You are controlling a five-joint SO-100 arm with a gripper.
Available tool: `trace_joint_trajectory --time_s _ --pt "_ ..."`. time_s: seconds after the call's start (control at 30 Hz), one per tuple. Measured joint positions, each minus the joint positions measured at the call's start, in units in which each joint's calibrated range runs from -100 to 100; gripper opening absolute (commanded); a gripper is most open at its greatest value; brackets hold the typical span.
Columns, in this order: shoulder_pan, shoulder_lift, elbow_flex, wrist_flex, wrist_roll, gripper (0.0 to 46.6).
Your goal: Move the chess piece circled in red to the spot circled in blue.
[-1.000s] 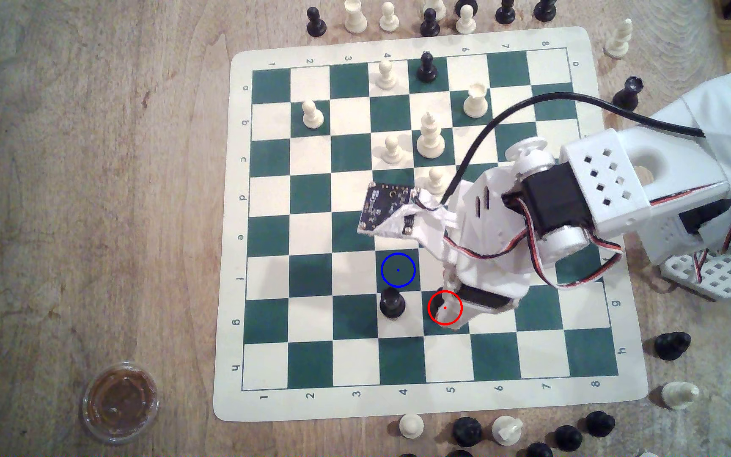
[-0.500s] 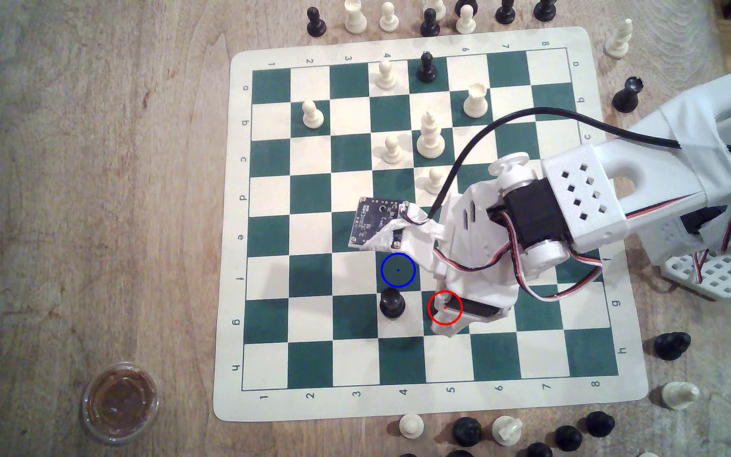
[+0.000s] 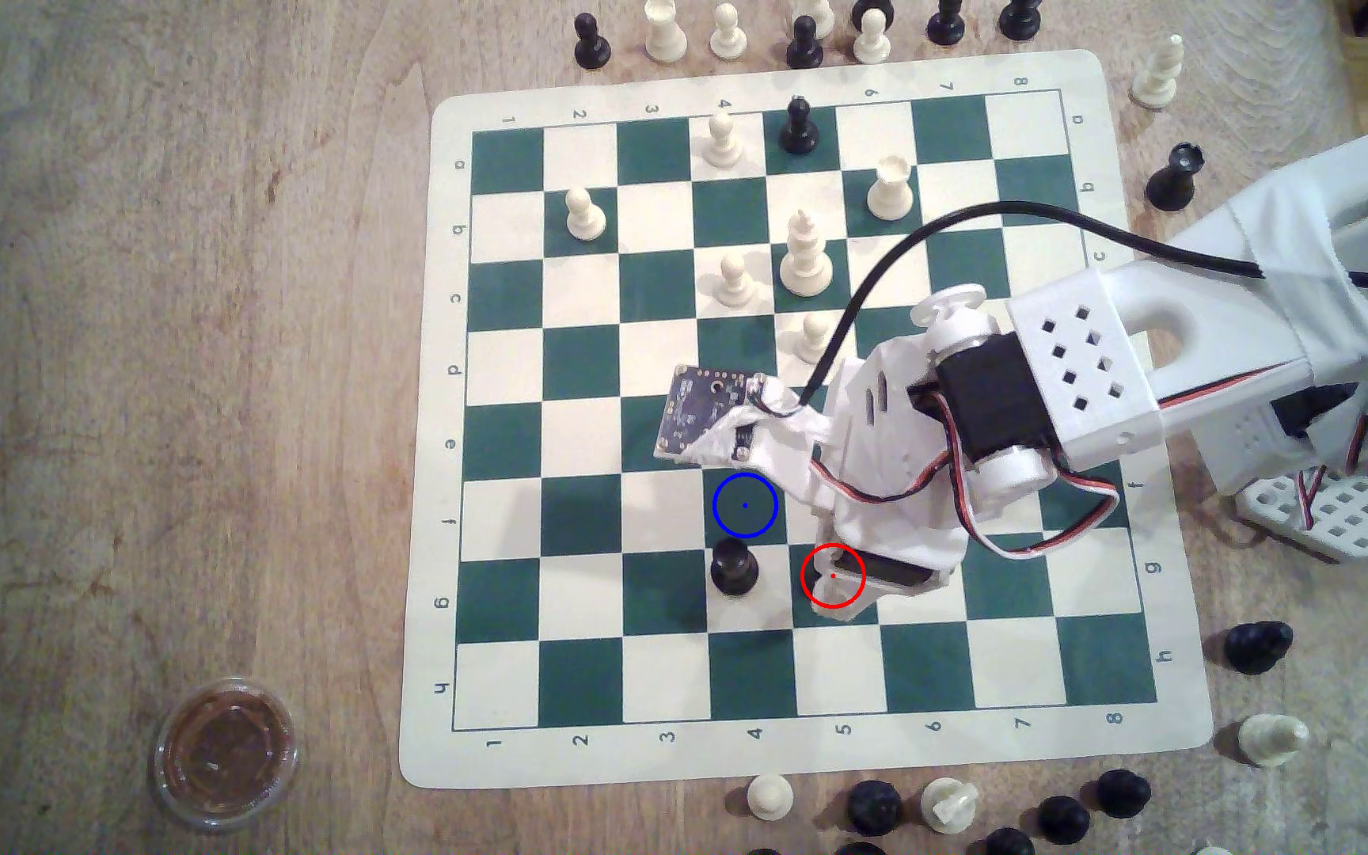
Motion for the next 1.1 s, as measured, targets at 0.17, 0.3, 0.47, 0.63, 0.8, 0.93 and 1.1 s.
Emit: trace_joint_trajectory --time_s 0.17,0.3,0.47,0.63,0.8,0.93,1.1 --pt "0.0 0.0 0.0 0.0 0.0 10.9" --pt "0.0 0.0 0.0 0.0 0.0 5.8" --pt "-0.6 0.0 0.0 0.0 0.0 0.9" --pt "-0.7 0.0 0.0 0.0 0.0 0.3" --pt "-0.7 -1.4 0.1 0.0 0.0 0.3" --pt "-0.7 -7.9 0.0 2.0 0.3 0.3" --pt "0.4 -11.4 -2.2 5.0 1.0 0.3"
